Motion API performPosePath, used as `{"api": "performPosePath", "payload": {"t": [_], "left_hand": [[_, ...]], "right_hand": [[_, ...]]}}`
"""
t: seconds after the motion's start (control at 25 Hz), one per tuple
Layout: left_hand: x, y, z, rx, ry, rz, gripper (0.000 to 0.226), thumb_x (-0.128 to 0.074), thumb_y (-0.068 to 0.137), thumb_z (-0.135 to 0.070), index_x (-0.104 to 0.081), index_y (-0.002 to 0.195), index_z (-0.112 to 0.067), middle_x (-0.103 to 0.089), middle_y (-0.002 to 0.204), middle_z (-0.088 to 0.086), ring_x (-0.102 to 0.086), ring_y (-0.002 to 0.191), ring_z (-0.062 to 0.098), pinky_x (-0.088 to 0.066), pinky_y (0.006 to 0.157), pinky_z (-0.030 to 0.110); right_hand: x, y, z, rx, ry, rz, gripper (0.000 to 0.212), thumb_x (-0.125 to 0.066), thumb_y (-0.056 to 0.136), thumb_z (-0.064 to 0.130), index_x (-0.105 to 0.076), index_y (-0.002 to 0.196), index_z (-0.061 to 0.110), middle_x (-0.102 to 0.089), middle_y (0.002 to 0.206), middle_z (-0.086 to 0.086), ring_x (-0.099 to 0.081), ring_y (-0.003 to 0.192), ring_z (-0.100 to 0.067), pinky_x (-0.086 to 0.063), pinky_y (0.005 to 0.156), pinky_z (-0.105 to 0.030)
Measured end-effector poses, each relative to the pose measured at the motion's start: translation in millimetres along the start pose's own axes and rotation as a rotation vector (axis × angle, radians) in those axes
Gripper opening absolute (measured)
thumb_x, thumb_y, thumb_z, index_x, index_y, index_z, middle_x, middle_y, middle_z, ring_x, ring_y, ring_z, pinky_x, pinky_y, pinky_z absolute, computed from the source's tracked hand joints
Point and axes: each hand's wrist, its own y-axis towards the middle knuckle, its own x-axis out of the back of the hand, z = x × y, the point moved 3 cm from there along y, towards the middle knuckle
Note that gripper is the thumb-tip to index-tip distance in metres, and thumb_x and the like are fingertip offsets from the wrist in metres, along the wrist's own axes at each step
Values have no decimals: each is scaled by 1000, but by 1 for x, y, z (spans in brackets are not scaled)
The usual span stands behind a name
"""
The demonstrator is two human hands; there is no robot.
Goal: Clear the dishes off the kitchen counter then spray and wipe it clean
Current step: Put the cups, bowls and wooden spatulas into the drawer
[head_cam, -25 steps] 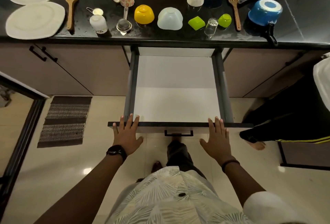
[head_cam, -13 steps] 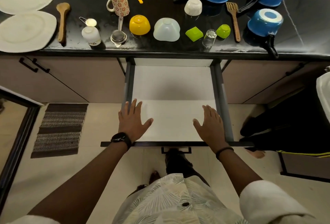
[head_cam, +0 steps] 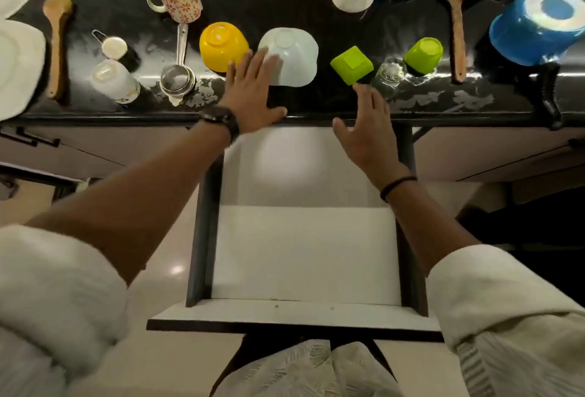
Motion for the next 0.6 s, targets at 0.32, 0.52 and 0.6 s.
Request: {"api": "performPosePath", "payload": {"t": [0.32,0.52,0.6], "left_hand": [[20,145,10,-175,306,383,130,-92,58,-54,-8,157,-39,-20,164,10,-21,149,43,-20,116,70],[21,154,2,-158,283,441,129,-94,52,-57,-11,150,-46,-31,156,10,-38,140,42,-39,108,67],[21,148,0,-168,276,391,125,-91,53,-61,-14,150,-44,-36,153,11,-42,137,43,-41,106,65]], "right_hand": [[-42,114,6,-37,-340,170,78,-60,91,26,-23,160,21,-12,165,-30,-9,149,-60,-24,119,-66],[-51,144,0,-94,-527,110,38,-51,95,19,-52,134,14,-37,147,-34,-42,128,-53,-40,101,-55],[-51,147,2,-41,-535,97,34,-50,97,19,-55,131,14,-46,137,-28,-47,120,-47,-43,95,-51]]}}
